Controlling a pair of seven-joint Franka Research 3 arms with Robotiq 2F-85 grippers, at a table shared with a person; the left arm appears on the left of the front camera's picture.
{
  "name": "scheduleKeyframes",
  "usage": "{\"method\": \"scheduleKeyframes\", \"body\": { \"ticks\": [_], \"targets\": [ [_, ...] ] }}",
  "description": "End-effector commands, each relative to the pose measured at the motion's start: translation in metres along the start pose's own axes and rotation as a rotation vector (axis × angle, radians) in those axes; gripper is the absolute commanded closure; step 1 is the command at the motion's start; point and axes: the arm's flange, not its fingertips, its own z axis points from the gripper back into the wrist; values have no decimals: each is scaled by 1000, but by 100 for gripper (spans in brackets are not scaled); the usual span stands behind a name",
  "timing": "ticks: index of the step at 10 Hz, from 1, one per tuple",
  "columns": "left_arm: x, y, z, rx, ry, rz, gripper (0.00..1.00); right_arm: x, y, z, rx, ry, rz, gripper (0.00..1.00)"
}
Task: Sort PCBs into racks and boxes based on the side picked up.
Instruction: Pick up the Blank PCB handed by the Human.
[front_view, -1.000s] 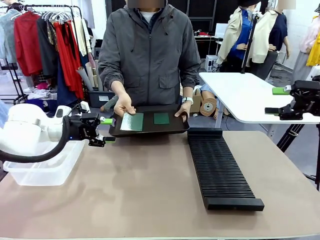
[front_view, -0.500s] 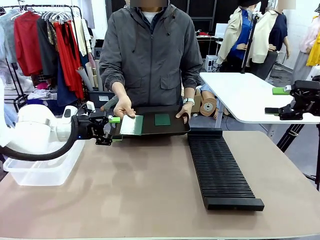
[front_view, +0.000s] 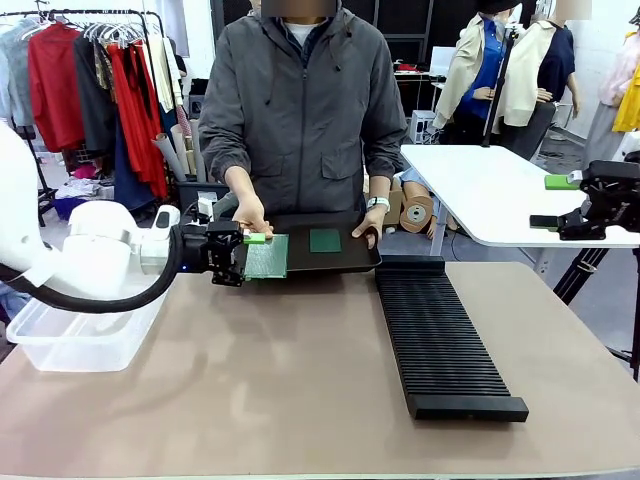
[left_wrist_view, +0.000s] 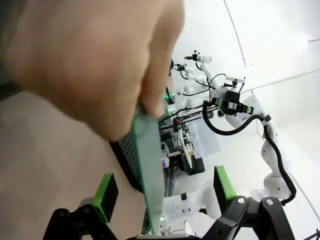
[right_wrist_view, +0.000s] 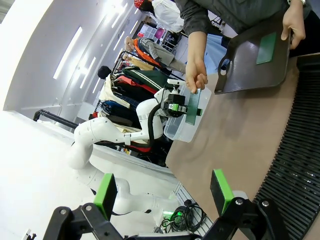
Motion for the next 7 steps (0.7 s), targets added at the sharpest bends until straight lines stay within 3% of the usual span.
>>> {"method": "scheduleKeyframes", "body": {
  "ticks": [1, 5, 7],
  "targets": [
    [10, 0, -1, -5, -15, 11, 0, 0, 2, 0, 8, -3, 2, 0],
    [13, 3, -1, -10, -18, 29, 0, 0, 2, 0, 8, -3, 2, 0],
    [12, 7, 2, -7, -24, 36, 15, 0, 2, 0, 8, -3, 2, 0]
  ]
}}
